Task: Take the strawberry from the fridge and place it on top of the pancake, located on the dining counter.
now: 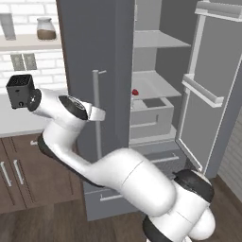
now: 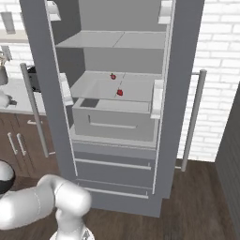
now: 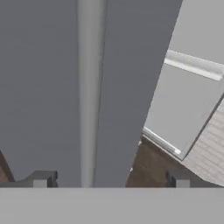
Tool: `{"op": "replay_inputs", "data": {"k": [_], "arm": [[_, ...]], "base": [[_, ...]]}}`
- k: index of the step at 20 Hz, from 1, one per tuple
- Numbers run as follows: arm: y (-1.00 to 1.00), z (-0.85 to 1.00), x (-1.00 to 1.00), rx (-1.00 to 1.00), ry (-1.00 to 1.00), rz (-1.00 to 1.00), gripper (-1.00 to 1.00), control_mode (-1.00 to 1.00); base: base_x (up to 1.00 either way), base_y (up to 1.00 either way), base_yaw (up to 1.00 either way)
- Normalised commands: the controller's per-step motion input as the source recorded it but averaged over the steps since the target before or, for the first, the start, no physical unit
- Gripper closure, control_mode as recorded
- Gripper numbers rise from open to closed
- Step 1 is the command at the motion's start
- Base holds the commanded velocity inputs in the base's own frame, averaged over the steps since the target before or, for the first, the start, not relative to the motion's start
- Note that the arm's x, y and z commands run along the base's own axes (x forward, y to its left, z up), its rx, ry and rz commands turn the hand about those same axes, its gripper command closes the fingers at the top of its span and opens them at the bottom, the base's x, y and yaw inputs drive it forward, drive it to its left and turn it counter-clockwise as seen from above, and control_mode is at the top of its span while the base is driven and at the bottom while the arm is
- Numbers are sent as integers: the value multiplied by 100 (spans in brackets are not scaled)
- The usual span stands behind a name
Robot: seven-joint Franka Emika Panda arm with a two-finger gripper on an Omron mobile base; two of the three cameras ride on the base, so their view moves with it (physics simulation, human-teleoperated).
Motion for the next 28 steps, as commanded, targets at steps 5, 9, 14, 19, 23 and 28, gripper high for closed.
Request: {"op": "replay_inputs", "data": {"k": [5,9,14,19,23,28], "arm": [[-85,44,-75,57,3,33,-100,-100],[-94,47,-45,71,2,25,-100,-100],[-97,43,-15,74,8,21,-100,-100],[-82,12,17,64,10,16,-100,-100],[-35,-4,92,25,21,14,-100,-100],[-22,-31,100,11,17,8,-100,-100]], "base": [[0,0,0],[0,0,0],[0,0,0],[0,0,0],[0,0,0],[0,0,0]]}}
